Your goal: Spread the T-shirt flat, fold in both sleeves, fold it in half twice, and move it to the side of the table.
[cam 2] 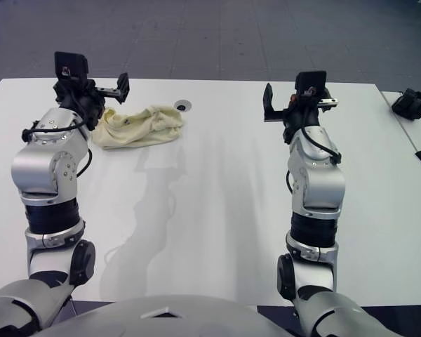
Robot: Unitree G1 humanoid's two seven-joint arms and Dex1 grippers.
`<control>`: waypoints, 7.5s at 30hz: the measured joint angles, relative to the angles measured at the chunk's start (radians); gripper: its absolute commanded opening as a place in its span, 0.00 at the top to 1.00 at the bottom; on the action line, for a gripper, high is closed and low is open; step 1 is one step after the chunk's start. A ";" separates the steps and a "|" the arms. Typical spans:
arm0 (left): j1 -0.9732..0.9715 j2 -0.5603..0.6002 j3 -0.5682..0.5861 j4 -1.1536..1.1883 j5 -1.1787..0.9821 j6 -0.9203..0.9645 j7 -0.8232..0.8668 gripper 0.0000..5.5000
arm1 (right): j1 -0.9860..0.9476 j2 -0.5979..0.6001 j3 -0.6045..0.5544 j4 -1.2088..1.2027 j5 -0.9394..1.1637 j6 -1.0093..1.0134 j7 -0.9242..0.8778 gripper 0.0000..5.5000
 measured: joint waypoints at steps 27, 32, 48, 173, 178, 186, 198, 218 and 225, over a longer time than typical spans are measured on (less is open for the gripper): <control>-0.017 0.000 -0.001 0.019 0.001 -0.003 0.001 0.02 | 0.000 0.000 -0.002 0.001 -0.001 0.000 0.002 0.02; -0.010 -0.002 -0.001 -0.003 0.000 0.001 0.006 0.02 | 0.000 -0.003 0.004 -0.006 -0.001 0.018 0.012 0.02; -0.012 0.012 -0.008 0.023 0.001 -0.003 -0.014 0.02 | 0.004 0.000 0.002 -0.019 -0.001 0.018 0.000 0.02; 0.033 0.077 -0.081 -0.058 -0.159 0.252 -0.307 0.02 | 0.243 -0.484 0.573 -0.217 -0.162 -0.218 0.763 0.91; 0.033 0.092 -0.095 -0.046 -0.158 0.232 -0.320 0.02 | 0.249 -0.495 0.577 -0.222 -0.166 -0.217 0.779 1.00; -0.043 0.359 -0.437 0.308 -0.027 -0.242 -0.839 0.02 | 0.253 -0.526 0.569 -0.248 -0.168 -0.217 0.807 1.00; -0.404 0.338 -0.606 0.960 0.160 -0.939 -1.386 0.02 | 0.289 -0.595 0.570 -0.253 -0.201 -0.251 0.850 1.00; -0.540 0.094 -0.600 1.372 0.288 -1.137 -1.373 0.02 | 0.302 -0.645 0.576 -0.230 -0.241 -0.299 0.926 1.00; -0.551 0.065 -0.590 1.460 0.333 -1.162 -1.334 0.24 | 0.297 -0.637 0.576 -0.220 -0.244 -0.306 0.926 1.00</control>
